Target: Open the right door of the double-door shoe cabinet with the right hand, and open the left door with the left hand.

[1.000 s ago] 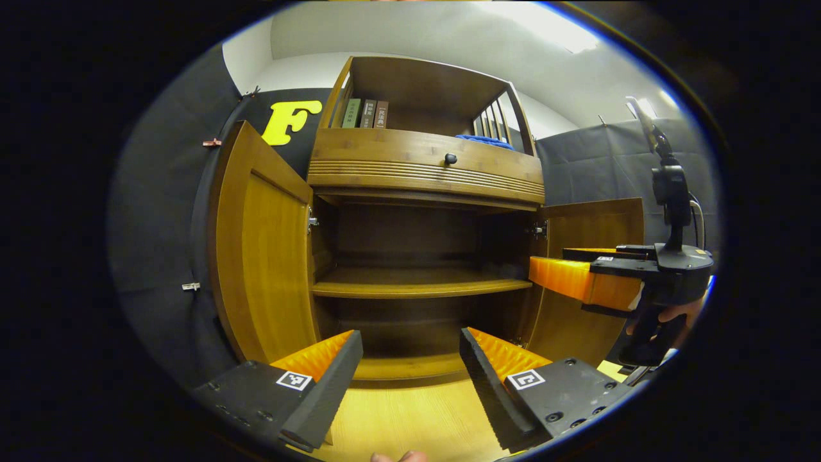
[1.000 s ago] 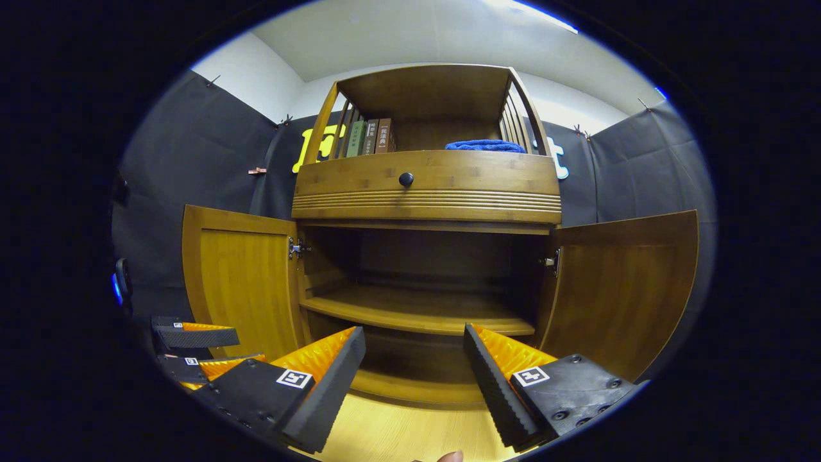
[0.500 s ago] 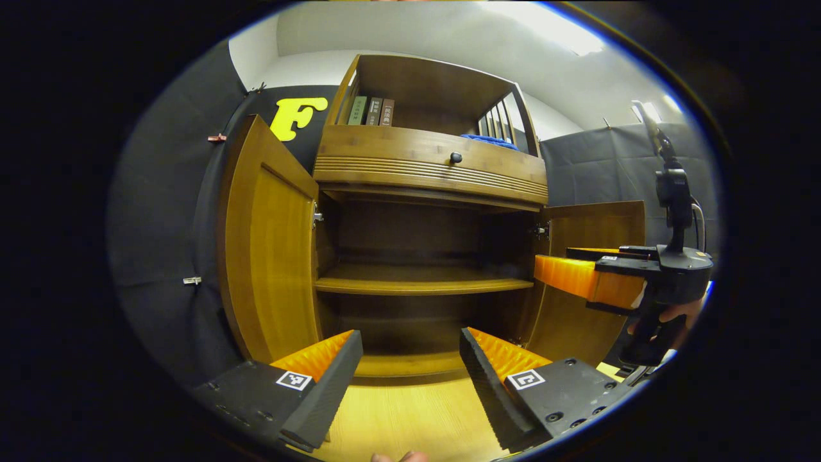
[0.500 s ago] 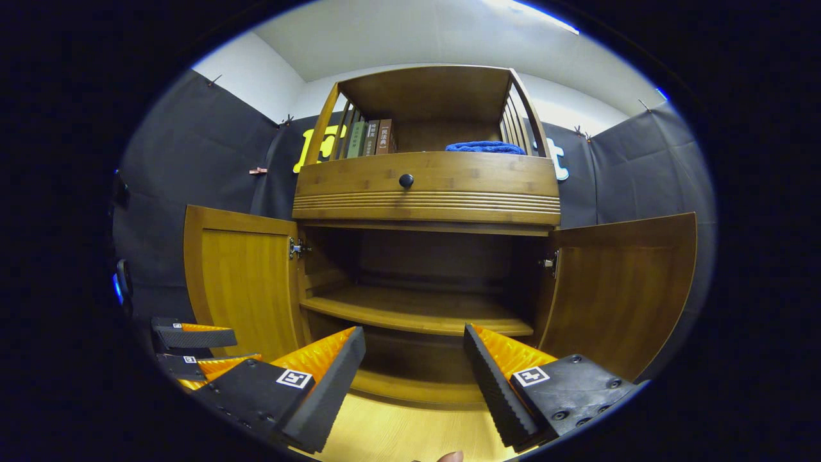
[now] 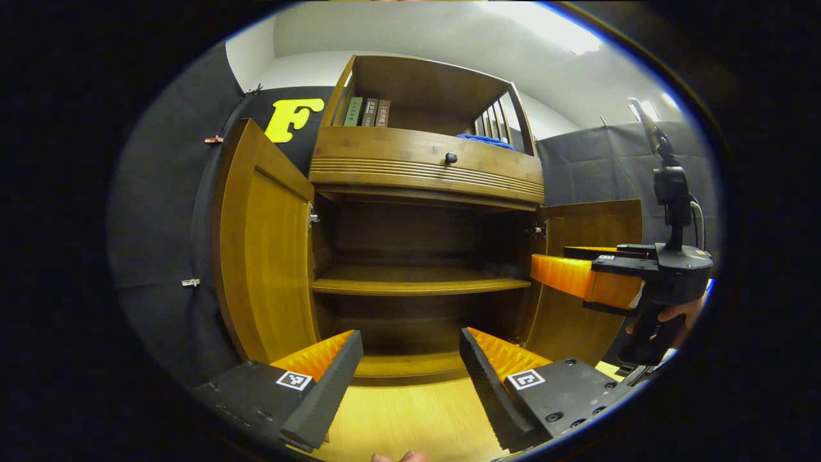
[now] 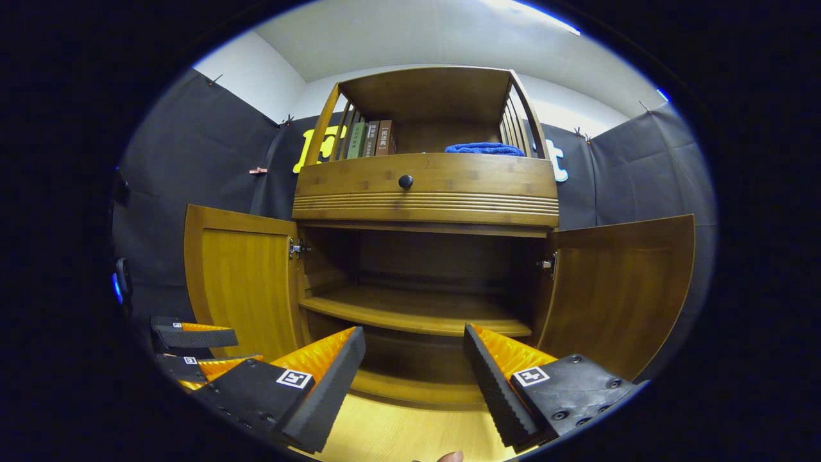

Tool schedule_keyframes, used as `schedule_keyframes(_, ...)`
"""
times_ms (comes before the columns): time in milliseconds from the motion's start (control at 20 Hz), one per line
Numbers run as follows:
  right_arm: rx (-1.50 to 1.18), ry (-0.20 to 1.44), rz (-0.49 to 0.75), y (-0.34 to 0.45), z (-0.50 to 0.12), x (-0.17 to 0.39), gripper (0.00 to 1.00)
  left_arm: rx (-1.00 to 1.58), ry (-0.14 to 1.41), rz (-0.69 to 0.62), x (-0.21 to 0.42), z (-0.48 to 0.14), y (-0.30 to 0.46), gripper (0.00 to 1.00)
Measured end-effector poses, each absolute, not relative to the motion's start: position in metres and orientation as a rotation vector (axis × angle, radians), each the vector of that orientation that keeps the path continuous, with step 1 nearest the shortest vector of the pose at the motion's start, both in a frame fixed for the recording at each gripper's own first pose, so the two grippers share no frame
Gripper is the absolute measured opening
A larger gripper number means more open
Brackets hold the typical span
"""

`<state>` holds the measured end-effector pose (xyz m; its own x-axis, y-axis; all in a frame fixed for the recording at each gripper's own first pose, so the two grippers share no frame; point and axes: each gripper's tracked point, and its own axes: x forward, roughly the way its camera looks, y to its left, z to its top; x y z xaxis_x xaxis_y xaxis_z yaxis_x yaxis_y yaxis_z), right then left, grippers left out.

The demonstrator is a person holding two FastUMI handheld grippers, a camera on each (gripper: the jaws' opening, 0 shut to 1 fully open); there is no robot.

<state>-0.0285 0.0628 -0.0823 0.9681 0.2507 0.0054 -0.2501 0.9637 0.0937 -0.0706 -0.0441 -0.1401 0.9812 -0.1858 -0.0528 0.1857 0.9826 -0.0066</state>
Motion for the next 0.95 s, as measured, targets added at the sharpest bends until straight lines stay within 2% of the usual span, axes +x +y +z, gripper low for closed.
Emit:
schedule_keyframes(200,0.104,0.009,0.249,0.0611,-0.0833,-0.0284,0.98,0.006,0.049,-0.189,-0.0706,-0.1381,-0.0441,0.95)
schedule_keyframes(950,0.104,0.013,0.242,0.0581,-0.0854,-0.0309,0.96,0.008,0.051,-0.196,-0.0717,-0.1388,-0.0488,0.95)
